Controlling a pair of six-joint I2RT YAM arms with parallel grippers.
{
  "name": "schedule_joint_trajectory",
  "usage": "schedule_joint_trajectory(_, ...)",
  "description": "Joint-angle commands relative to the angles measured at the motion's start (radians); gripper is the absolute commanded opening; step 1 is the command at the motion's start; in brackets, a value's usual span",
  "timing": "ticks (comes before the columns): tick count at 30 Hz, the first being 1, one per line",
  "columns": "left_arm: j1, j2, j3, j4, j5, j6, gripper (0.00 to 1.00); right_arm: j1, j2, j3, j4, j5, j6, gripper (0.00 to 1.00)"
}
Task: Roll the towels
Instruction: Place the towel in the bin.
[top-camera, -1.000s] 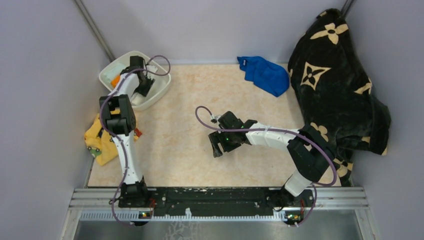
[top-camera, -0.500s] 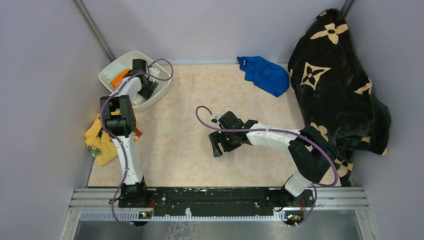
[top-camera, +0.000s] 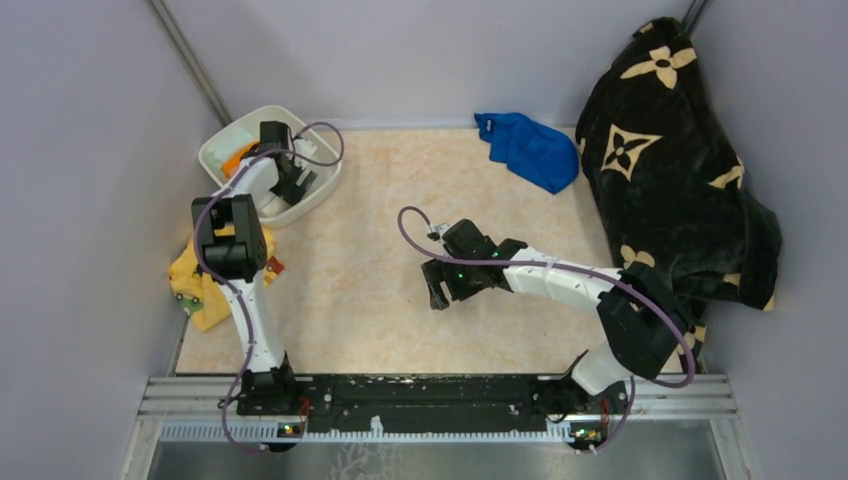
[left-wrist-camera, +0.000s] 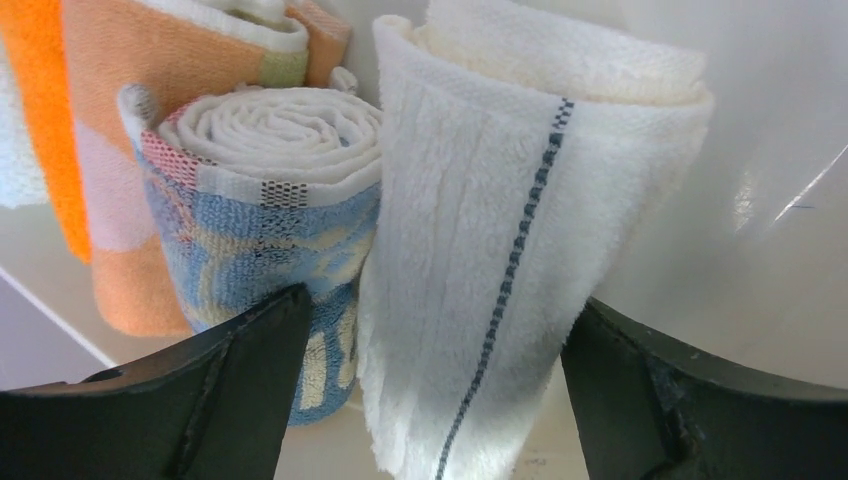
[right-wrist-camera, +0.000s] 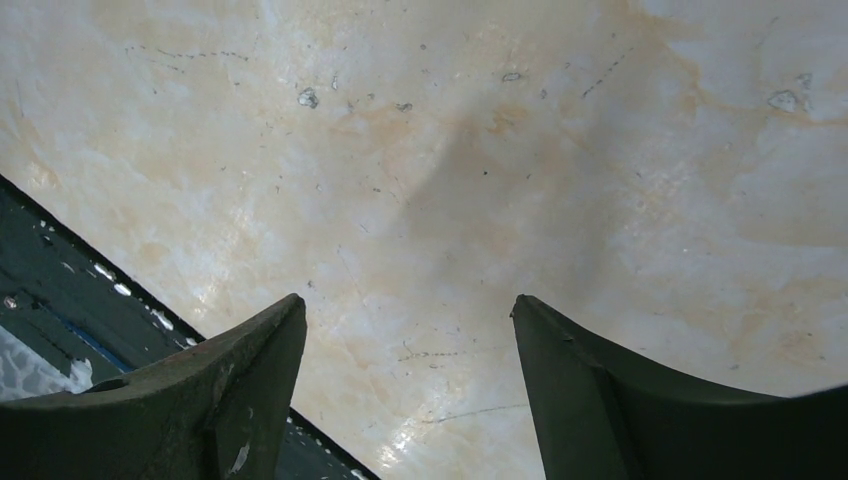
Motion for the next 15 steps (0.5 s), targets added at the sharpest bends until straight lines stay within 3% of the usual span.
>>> schedule_joint_trajectory(1,0.008,-0.103,-0.033,-0.013,-0.019,0.012,0.98,-0.011,-0.084,0.02,-0.025,0.067,-0.025,0.76)
schedule_joint_trajectory(15,0.005,-0.219,-0.14,0.007,0.101,-0.043,0.99,-0.041,-0.188,0.041,-0.085,0.14,-0.061,0.78)
